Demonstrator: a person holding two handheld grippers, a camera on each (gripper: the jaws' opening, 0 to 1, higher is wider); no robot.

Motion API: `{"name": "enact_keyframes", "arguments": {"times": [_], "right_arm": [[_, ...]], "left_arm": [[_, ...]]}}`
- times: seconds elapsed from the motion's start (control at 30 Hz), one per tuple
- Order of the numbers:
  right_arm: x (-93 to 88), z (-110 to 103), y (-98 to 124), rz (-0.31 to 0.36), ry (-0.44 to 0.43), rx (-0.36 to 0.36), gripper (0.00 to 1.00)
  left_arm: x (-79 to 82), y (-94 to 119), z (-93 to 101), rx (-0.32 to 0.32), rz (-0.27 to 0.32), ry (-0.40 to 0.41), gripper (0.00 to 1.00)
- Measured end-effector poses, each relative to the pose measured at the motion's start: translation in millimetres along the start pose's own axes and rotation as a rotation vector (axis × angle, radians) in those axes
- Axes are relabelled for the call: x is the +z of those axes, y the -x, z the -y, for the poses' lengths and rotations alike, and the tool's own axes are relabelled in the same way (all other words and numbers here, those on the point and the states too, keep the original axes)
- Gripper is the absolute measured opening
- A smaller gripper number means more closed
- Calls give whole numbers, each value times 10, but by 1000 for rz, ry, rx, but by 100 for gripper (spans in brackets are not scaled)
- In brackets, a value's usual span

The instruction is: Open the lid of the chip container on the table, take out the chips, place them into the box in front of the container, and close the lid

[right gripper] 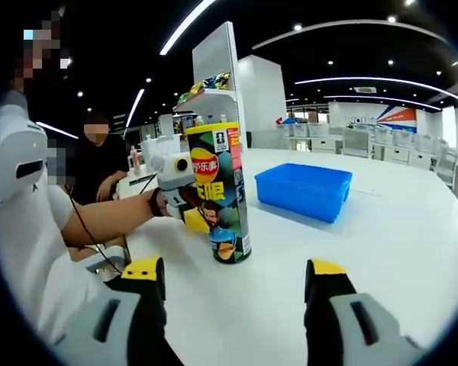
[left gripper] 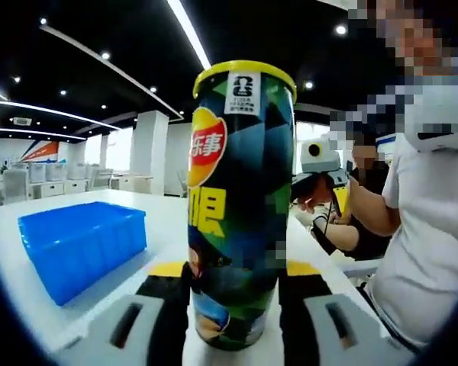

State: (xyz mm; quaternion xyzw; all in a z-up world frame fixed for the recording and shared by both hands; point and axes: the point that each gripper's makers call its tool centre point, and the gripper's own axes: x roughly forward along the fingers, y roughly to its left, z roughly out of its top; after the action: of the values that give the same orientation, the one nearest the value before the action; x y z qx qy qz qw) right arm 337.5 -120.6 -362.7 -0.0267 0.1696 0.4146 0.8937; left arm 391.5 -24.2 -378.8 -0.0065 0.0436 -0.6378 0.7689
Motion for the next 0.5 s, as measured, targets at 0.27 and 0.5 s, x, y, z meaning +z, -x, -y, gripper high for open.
{"name": "enact_keyframes", "arguments": {"times": [0.27, 0.5], "right_arm": [[-20, -4, -13, -2, -6, 2, 74], [-39, -18, -27, -5, -6, 6, 73]], "left_arm": [[-4, 4, 2, -2, 8, -7, 47], [-11, 5, 7, -6, 7, -19, 46]]}}
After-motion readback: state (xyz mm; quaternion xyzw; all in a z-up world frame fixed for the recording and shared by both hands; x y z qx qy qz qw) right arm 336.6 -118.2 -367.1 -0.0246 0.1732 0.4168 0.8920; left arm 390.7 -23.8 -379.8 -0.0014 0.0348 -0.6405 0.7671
